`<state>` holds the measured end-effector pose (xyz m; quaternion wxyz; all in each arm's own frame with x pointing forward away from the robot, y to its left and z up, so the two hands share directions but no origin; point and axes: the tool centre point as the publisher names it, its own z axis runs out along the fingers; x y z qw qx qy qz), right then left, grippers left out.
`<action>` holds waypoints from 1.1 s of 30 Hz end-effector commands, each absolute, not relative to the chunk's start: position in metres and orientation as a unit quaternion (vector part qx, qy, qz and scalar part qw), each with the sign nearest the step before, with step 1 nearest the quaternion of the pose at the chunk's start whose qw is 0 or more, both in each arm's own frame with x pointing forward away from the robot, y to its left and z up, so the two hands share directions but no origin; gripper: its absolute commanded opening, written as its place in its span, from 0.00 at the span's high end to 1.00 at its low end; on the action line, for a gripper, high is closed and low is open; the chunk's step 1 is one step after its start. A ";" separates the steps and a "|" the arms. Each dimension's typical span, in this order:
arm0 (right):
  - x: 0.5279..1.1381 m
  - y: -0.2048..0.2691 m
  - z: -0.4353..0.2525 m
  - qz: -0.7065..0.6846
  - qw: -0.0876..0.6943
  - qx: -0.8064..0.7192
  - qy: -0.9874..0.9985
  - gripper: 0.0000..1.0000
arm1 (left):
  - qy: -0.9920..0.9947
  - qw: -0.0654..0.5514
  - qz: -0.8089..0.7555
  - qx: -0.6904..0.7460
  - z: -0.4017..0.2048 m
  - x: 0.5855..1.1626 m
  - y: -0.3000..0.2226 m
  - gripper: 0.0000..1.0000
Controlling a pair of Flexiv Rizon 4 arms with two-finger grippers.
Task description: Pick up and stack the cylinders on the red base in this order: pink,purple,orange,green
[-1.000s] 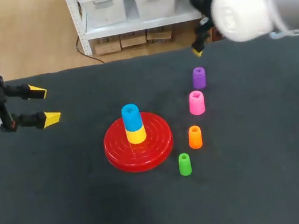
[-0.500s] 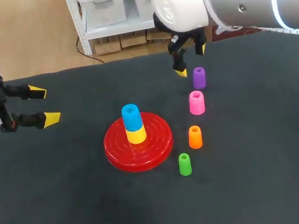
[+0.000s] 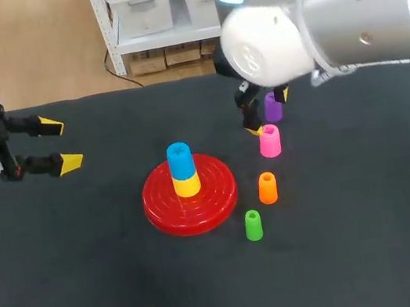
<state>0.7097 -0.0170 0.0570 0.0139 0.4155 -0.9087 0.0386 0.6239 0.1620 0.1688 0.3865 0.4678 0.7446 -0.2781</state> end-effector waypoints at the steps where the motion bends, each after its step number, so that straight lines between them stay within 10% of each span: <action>1: 0.700 -0.025 0.050 -0.004 -0.125 0.414 -0.901 0.00 | 0.743 0.387 -0.279 0.469 0.167 0.626 0.163 0.00; 33: 0.708 -0.009 0.038 -0.011 -0.013 0.459 -0.888 0.00 | 0.743 0.387 -0.279 0.469 0.167 0.626 0.163 0.00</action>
